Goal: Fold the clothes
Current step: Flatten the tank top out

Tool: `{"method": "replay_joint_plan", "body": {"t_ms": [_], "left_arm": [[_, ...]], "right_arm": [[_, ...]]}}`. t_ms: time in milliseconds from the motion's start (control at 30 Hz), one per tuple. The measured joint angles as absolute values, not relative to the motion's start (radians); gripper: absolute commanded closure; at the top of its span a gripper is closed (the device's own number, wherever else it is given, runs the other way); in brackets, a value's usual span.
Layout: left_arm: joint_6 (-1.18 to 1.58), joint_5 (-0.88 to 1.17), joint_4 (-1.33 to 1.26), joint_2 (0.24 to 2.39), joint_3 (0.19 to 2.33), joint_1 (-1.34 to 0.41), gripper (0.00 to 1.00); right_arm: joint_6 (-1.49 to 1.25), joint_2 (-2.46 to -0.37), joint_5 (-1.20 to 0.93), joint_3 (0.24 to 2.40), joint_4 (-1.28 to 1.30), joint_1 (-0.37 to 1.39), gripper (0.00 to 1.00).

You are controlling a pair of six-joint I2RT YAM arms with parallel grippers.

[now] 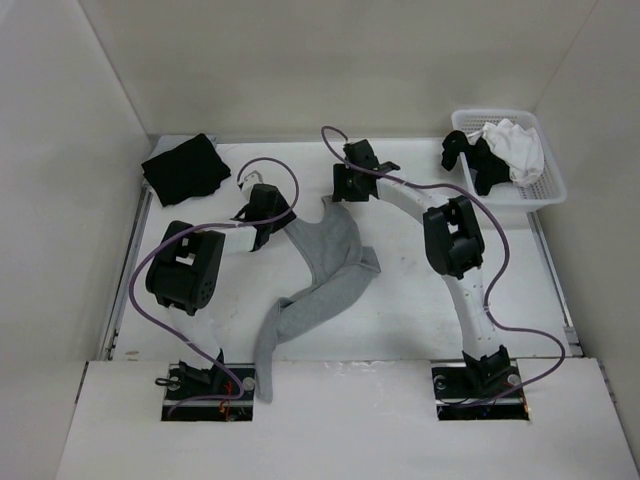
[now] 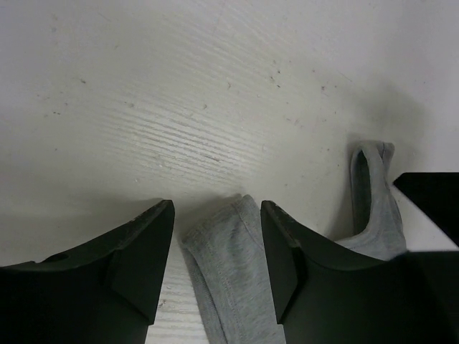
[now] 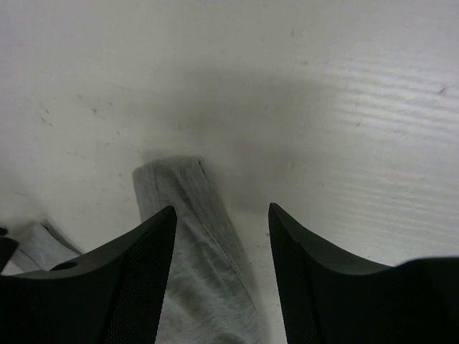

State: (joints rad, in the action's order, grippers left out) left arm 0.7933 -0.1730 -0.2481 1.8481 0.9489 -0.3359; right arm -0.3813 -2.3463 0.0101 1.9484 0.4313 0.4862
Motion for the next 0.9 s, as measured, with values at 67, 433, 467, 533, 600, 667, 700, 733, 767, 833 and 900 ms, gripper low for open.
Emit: {"method": "replay_joint_plan", "body": {"t_ms": [67,433,467,533,600,667,700,733,767,833,900], "left_arm": [[0.793,-0.163,-0.25,1.853,0.952,-0.336,0.54],[0.8,-0.085,-0.299,1.838,0.902,-0.337,0.65],[0.802,-0.08,-0.303,1.836,0.896,-0.338,0.71],[0.804,-0.068,-0.303,1.836,0.887,-0.341,0.82],[0.807,-0.06,-0.303,1.836,0.879,-0.342,0.9],[0.81,-0.054,-0.302,1.836,0.876,-0.341,0.94],[0.812,-0.052,-0.303,1.835,0.874,-0.341,0.95],[0.814,-0.051,-0.304,1.83,0.869,-0.341,0.96],[0.815,-0.049,-0.303,1.821,0.858,-0.342,0.97],[0.816,-0.049,-0.296,1.777,0.816,-0.347,0.98],[0.816,-0.049,-0.277,1.71,0.767,-0.359,0.98]], "right_arm": [[-0.381,-2.376,-0.015,1.973,0.468,0.492,0.44],[-0.385,-2.416,-0.118,2.084,0.555,0.492,0.81],[-0.387,-2.421,-0.125,2.087,0.558,0.492,0.82],[-0.389,-2.426,-0.136,2.091,0.568,0.491,0.78],[-0.389,-2.431,-0.144,2.092,0.576,0.49,0.61],[-0.392,-2.432,-0.145,2.092,0.587,0.49,0.45],[-0.39,-2.432,-0.146,2.092,0.588,0.49,0.44],[-0.389,-2.431,-0.146,2.091,0.586,0.49,0.44],[-0.388,-2.429,-0.144,2.087,0.582,0.49,0.43],[-0.387,-2.421,-0.136,2.072,0.575,0.49,0.43],[-0.386,-2.415,-0.126,2.061,0.573,0.49,0.42]]}}
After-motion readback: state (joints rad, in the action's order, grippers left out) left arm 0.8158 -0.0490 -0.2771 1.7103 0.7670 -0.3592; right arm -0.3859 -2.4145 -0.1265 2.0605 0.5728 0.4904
